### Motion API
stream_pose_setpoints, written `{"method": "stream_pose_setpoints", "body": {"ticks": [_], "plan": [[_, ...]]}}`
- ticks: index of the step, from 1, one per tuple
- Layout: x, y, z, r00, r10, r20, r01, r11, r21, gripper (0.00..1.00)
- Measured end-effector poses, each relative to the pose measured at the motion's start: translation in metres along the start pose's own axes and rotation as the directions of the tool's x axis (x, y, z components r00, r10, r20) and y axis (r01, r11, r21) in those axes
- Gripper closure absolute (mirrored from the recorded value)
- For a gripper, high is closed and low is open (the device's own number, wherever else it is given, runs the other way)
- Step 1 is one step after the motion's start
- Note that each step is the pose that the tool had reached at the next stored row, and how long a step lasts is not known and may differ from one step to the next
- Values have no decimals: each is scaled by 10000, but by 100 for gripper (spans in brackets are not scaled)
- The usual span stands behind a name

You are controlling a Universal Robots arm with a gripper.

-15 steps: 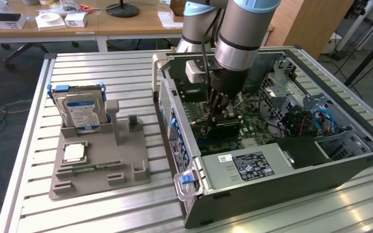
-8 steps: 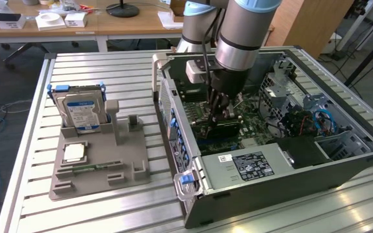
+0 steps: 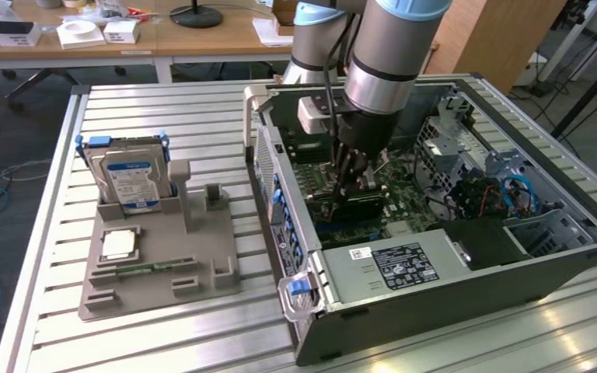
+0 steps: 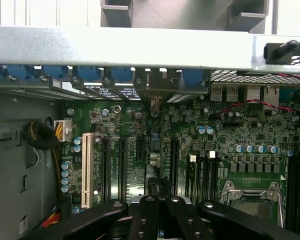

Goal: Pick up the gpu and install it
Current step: 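Press down on the gpu until it lock into place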

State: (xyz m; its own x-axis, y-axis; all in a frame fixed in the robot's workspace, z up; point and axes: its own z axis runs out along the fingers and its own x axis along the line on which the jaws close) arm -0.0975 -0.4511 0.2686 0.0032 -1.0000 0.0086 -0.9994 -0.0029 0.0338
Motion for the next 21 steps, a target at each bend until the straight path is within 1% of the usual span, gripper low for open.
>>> {"method": "stream_pose_setpoints", "body": {"ticks": [13,14,17,21], "plan": [[17,0,0,10000,-1,0,1,10000,0,90],[18,1,-5,10000,-1,-1,1,10000,-1,90],[12,2,-65,10000,-2,1,2,10000,0,90],[4,3,-68,10000,-7,49,7,10000,-1,90]]}}
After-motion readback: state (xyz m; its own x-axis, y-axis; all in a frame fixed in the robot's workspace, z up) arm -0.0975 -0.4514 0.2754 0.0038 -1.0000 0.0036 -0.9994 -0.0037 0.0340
